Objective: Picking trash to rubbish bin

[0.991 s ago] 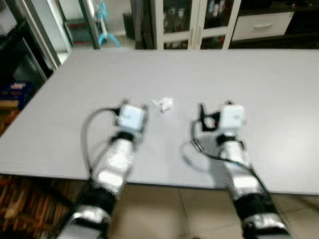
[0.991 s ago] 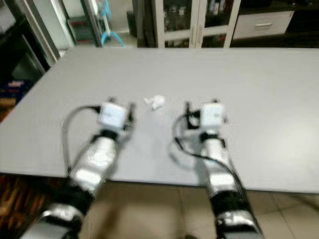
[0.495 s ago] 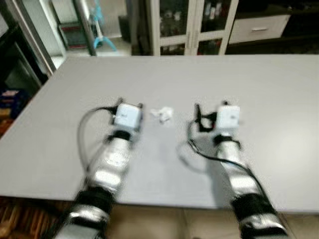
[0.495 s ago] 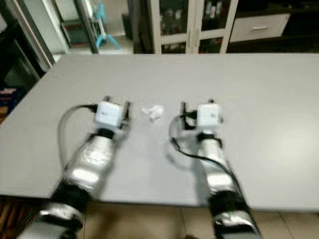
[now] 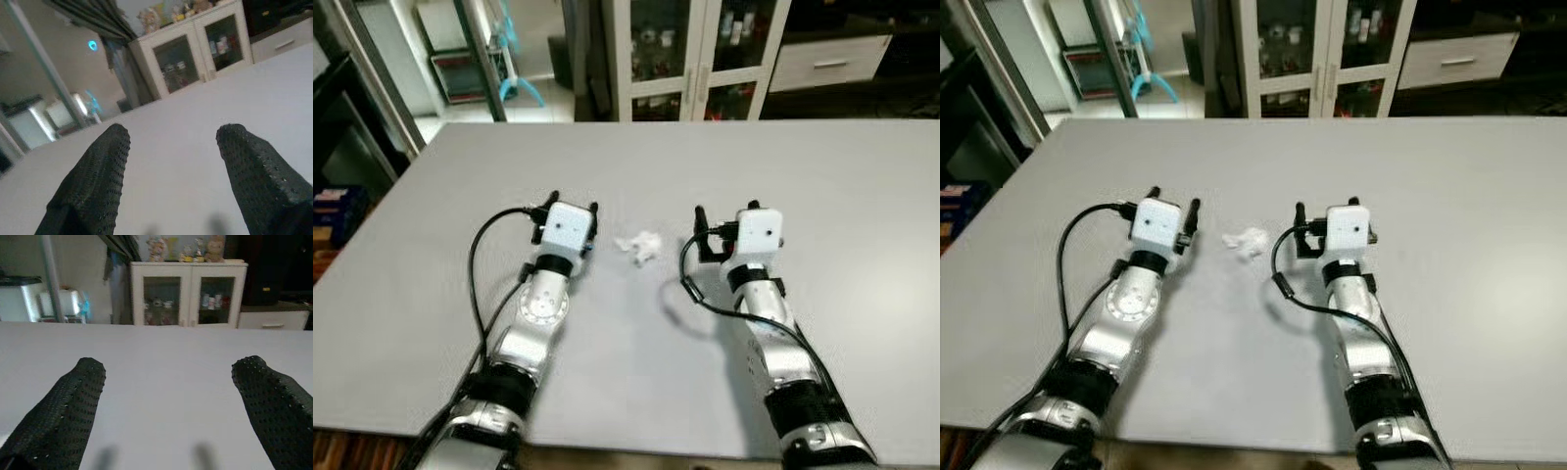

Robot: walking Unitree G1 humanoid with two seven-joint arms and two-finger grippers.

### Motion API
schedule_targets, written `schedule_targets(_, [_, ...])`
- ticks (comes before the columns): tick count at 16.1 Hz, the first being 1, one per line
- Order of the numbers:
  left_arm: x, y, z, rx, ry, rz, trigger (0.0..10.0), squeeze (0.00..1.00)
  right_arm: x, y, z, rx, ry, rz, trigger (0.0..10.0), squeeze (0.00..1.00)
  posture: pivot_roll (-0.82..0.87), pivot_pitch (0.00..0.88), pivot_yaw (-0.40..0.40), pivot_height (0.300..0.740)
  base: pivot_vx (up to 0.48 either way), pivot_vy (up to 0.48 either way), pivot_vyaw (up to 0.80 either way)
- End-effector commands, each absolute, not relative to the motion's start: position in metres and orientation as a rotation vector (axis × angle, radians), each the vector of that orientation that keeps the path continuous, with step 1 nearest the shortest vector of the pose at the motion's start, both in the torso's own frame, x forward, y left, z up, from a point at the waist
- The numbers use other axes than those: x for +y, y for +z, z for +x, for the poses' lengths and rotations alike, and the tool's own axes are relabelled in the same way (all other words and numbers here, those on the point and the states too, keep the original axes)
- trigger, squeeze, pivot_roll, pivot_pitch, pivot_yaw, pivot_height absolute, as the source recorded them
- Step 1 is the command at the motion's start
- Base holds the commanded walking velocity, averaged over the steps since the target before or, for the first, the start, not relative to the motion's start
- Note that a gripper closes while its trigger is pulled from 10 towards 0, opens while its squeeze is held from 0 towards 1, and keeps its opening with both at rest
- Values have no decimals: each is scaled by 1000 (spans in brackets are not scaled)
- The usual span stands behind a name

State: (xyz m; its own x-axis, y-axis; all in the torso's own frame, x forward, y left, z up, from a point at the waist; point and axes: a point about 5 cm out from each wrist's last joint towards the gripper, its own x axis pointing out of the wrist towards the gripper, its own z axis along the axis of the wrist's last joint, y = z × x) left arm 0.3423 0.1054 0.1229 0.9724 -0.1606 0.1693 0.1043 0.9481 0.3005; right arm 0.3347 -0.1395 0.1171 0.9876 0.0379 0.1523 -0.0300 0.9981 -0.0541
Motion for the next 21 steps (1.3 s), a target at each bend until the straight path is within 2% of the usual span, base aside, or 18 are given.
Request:
schedule_targets(1, [105,127,343,-219,-157,304,10000,0,-138,121,336,-166,37,-48,10000,0,-35,56,46,740,0,0,0])
schedule_targets(6, [103,126,342,-205,-165,264,10000,0,-139,121,337,-165,37,-50,10000,0,-38,57,46,740,0,0,0])
schedule_targets(10, [105,126,343,-205,-165,304,10000,0,-139,122,337,-166,39,-51,10000,0,-34,58,43,740,0,0,0])
schedule_targets(19, [105,125,343,-199,-165,311,10000,0,-138,121,337,-161,44,-55,10000,0,-34,63,41,740,0,-440,0])
schedule_targets(21, [105,124,343,-198,-163,302,10000,0,-138,120,337,-159,44,-54,10000,0,-34,64,43,740,0,0,0])
